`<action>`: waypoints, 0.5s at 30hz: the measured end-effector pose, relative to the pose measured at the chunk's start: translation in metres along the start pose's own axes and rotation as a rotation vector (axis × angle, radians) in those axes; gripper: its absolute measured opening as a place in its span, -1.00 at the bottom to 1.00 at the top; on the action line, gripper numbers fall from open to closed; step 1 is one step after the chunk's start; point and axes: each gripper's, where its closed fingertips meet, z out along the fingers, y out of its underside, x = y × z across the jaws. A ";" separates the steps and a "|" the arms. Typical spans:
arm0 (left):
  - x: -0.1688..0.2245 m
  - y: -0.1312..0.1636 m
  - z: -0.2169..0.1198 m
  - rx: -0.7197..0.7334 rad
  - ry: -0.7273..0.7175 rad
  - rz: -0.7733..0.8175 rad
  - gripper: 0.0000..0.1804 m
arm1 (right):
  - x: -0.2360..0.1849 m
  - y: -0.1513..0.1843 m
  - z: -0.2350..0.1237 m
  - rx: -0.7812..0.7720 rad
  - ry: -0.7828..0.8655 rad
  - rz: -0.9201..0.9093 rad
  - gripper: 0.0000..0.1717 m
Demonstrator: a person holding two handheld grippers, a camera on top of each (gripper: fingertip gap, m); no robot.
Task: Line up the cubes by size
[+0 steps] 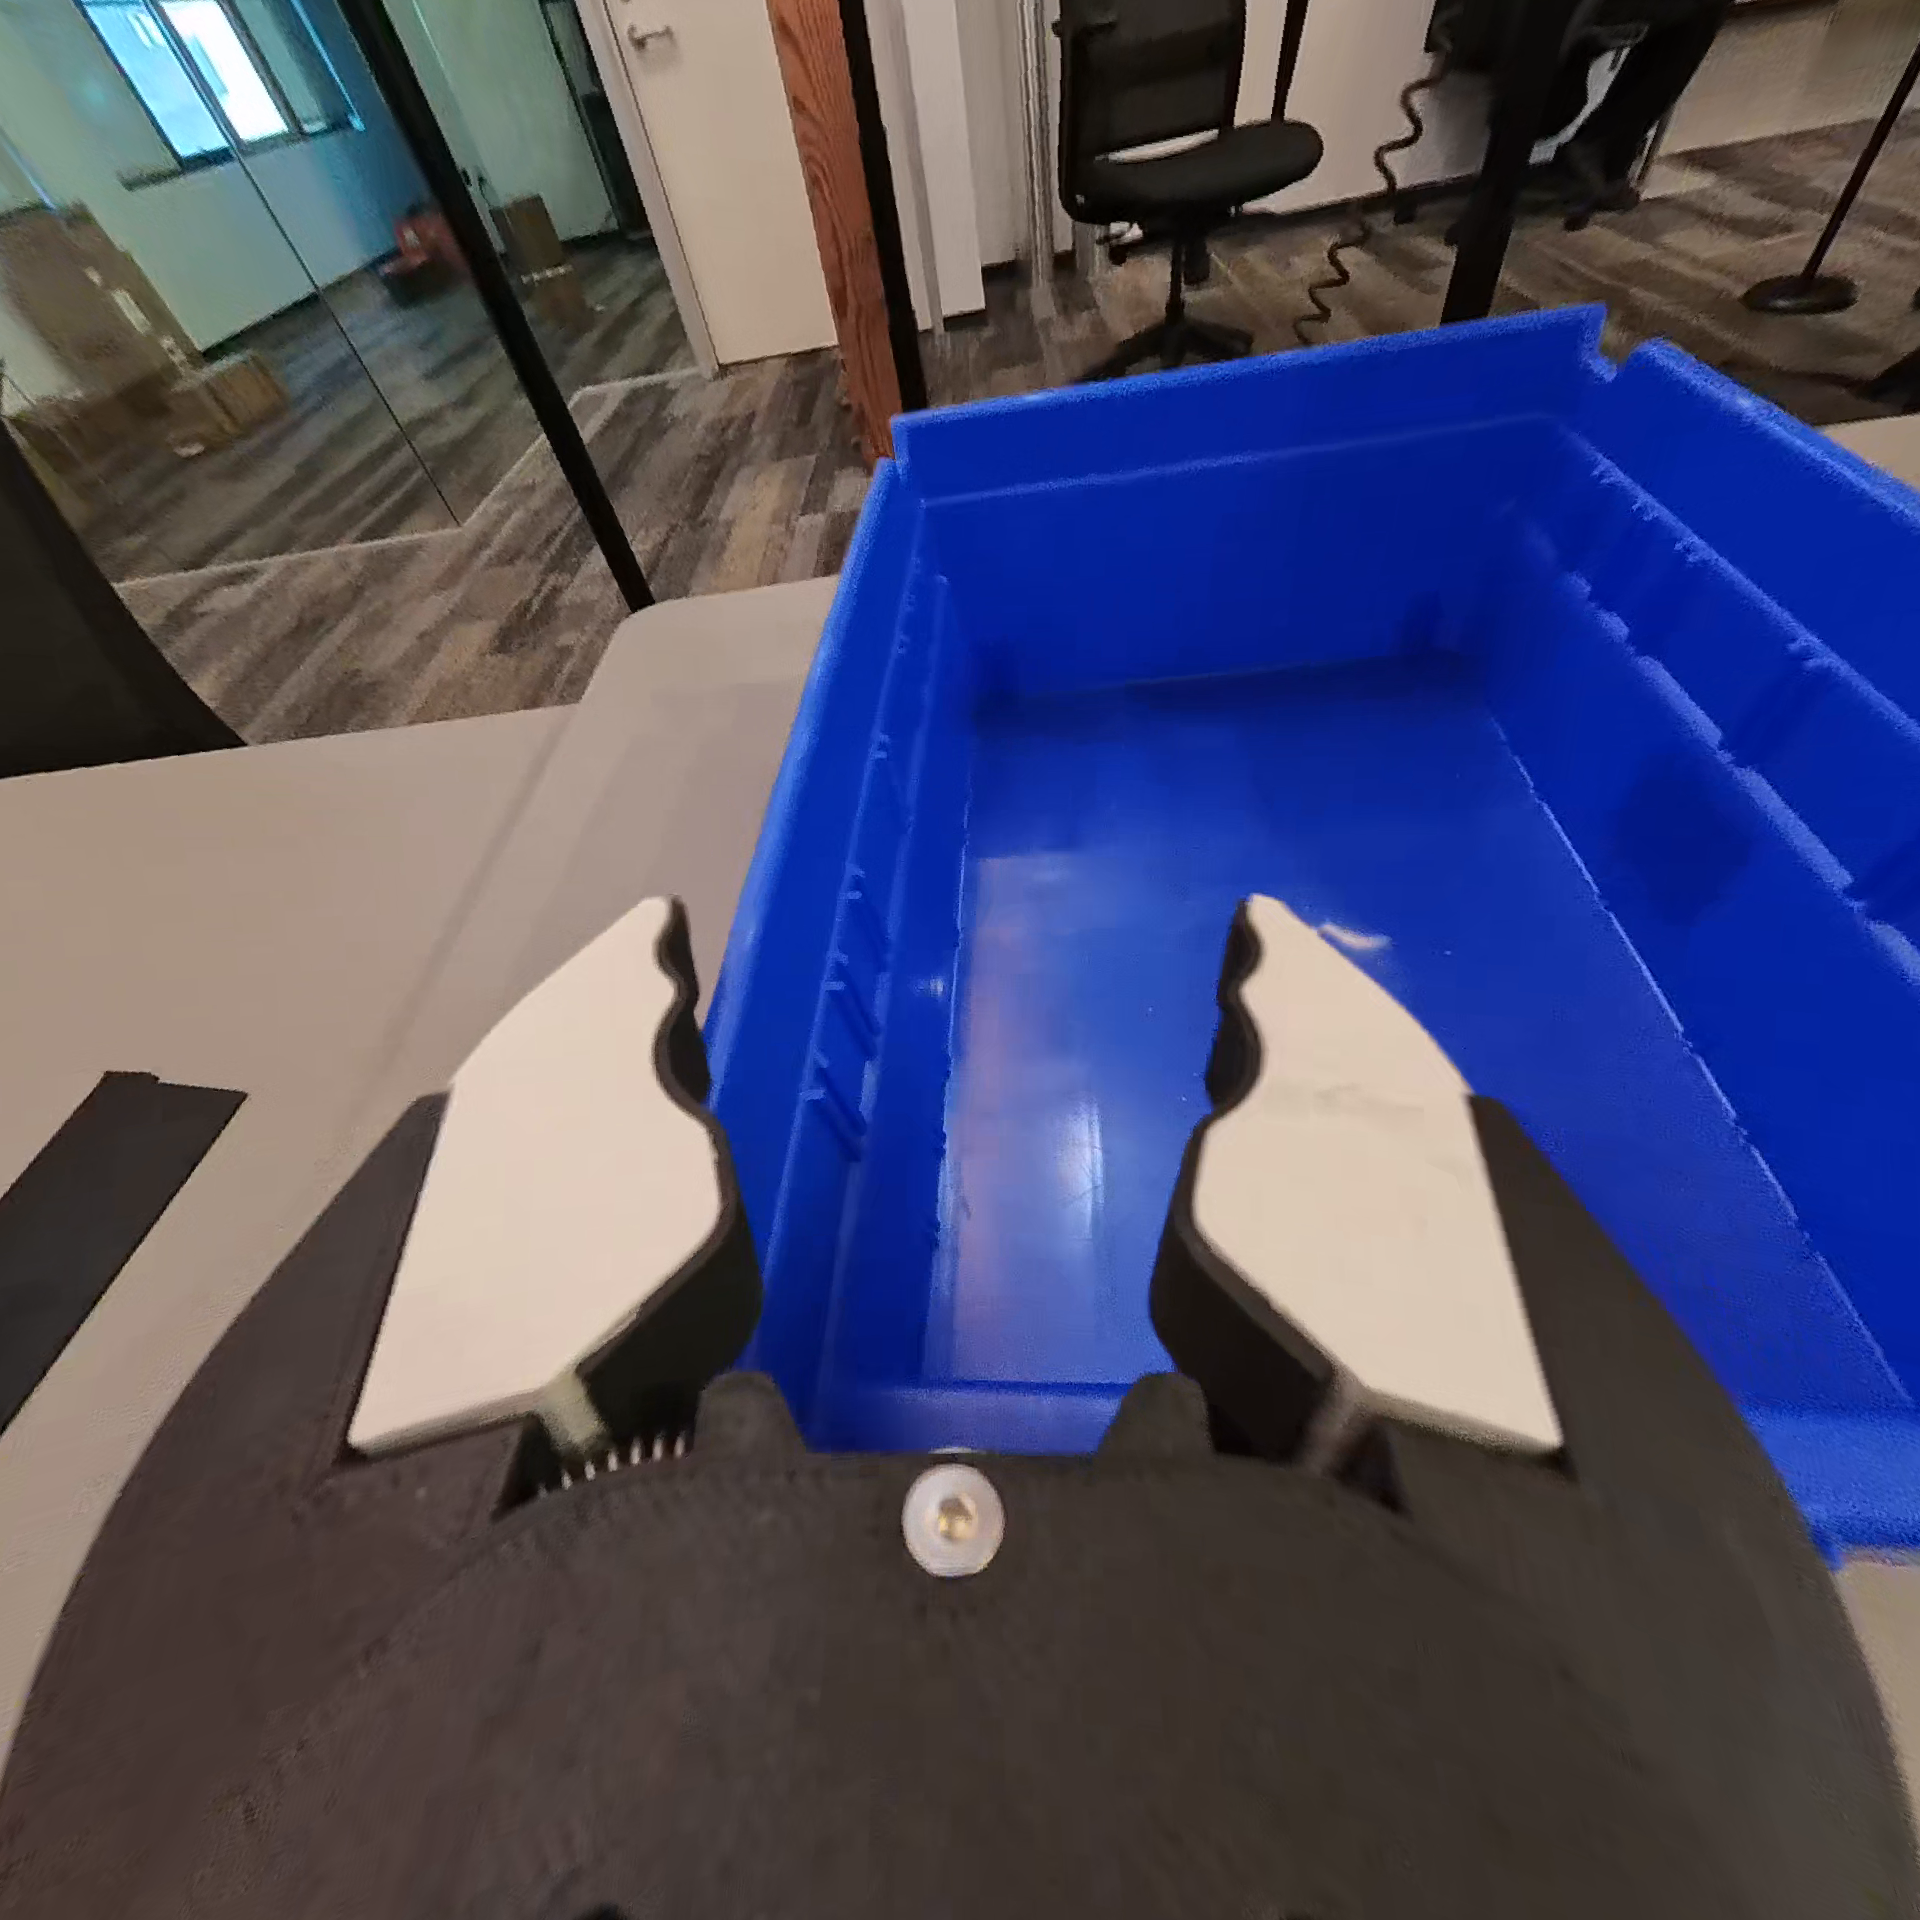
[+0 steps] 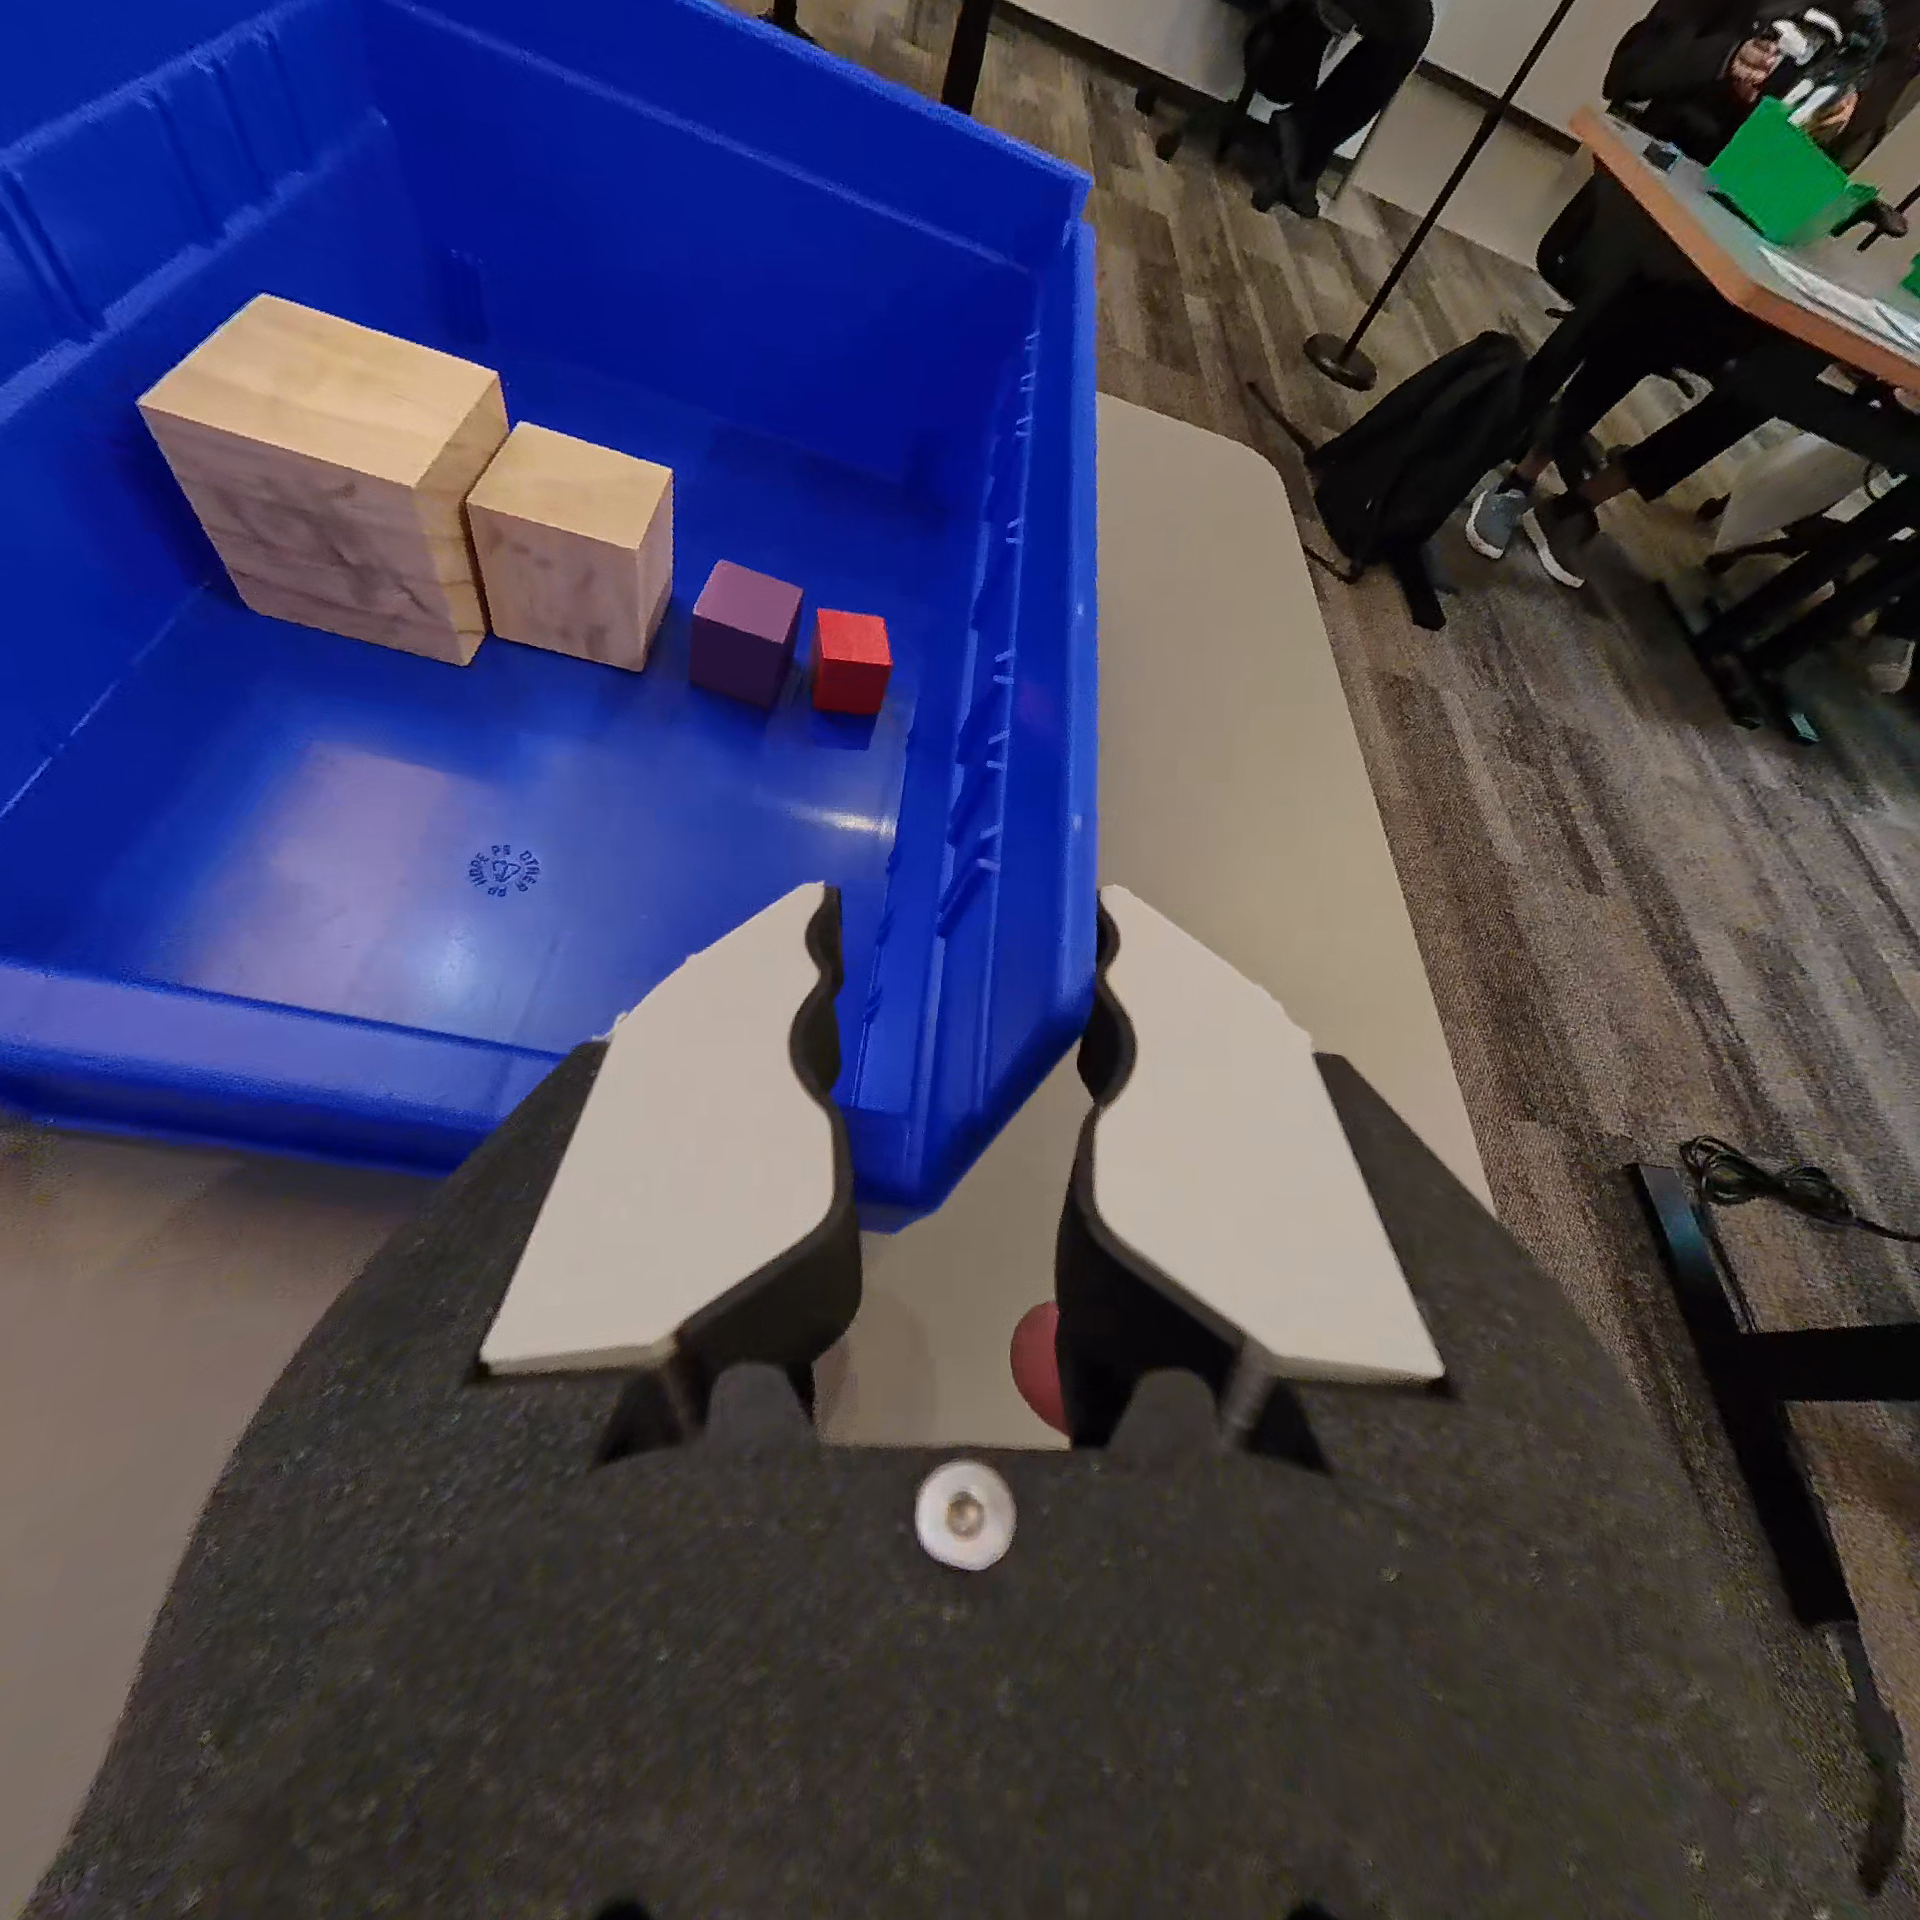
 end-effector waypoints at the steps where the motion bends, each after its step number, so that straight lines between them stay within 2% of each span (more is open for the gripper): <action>1: -0.002 -0.002 0.000 0.017 0.000 -0.013 -0.04 | 0.001 -0.001 0.001 0.002 0.000 0.012 -0.54; 4: -0.012 -0.002 0.004 0.011 -0.028 -0.014 -0.18 | 0.005 -0.001 0.004 -0.008 0.002 0.035 -0.64; 7: -0.020 -0.003 0.008 0.035 -0.054 -0.019 -0.30 | 0.011 -0.001 0.006 -0.025 0.012 0.019 -0.82; 9: -0.029 -0.004 0.007 0.045 -0.076 -0.043 -0.57 | 0.010 -0.001 0.007 -0.019 -0.016 0.036 -0.85; 12: -0.036 -0.005 0.006 0.071 -0.089 -0.067 -0.84 | 0.007 -0.001 0.007 -0.018 -0.048 0.032 -0.88; 15: -0.036 -0.005 0.001 0.105 -0.049 -0.103 -0.91 | 0.001 -0.001 0.005 -0.011 -0.105 0.064 -0.93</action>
